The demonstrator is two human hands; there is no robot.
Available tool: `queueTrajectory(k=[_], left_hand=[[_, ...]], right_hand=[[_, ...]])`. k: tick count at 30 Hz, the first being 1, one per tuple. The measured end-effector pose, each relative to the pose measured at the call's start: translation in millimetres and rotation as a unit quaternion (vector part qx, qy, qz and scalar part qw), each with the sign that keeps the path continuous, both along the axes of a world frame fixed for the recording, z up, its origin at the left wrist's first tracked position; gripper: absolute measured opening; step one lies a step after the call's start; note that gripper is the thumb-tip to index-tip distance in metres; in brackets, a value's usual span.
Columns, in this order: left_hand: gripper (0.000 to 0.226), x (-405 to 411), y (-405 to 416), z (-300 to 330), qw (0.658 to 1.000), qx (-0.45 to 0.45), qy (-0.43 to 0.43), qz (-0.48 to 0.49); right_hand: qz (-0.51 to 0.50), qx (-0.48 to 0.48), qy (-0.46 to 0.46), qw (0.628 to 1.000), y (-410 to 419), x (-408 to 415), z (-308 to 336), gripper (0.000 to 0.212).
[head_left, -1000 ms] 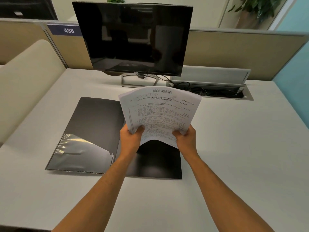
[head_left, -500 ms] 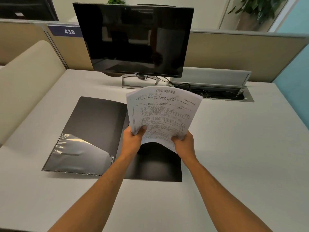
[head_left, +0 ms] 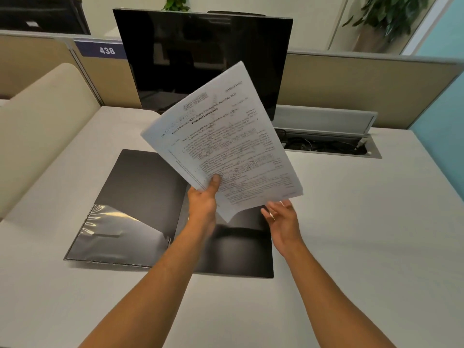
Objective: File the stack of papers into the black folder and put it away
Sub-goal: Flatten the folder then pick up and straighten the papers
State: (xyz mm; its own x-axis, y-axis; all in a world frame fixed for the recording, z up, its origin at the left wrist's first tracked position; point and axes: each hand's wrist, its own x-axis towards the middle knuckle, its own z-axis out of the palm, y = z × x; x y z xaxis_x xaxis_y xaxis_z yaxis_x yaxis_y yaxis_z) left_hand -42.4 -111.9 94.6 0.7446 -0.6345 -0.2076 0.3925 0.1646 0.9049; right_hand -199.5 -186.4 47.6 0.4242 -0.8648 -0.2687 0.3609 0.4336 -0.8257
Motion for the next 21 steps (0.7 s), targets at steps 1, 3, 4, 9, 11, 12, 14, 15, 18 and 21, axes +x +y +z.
queueTrajectory(k=[1,3,4,9,11,12,14,15,18,21], left_hand=[[0.025,-2,-1,0,1.000,-0.004,0.015,-0.004],[0.023,-7,-1,0,0.999,-0.012,0.043,-0.014],[0.023,-9,-1,-1,0.998,-0.017,0.055,-0.023],[0.036,-17,1,-6,0.994,-0.025,0.099,-0.049],[0.040,-19,1,-8,0.992,-0.027,0.113,-0.052],[0.040,-19,1,-9,0.991,-0.029,0.118,-0.054],[0.038,-19,2,-12,0.990,-0.037,0.127,-0.056],[0.038,-19,2,-13,0.989,-0.041,0.130,-0.055],[0.045,-18,4,-17,0.989,-0.045,0.122,-0.065],[0.053,-12,8,-20,0.990,-0.024,0.087,-0.105]], right_hand=[[0.028,-0.005,-0.021,0.999,1,1,2,0.049],[0.051,-0.020,-0.053,0.997,1,6,7,0.051],[0.048,-0.021,-0.065,0.996,1,8,11,0.052],[0.009,-0.065,-0.030,0.997,-2,17,26,0.056],[-0.001,-0.062,-0.019,0.998,-2,17,28,0.054],[-0.005,-0.060,-0.016,0.998,-2,17,27,0.053],[-0.006,-0.057,-0.009,0.998,0,18,27,0.051],[-0.008,-0.054,-0.001,0.999,1,18,26,0.050],[-0.021,-0.046,0.014,0.999,1,16,27,0.045],[-0.022,-0.050,0.028,0.998,-6,8,29,0.041]])
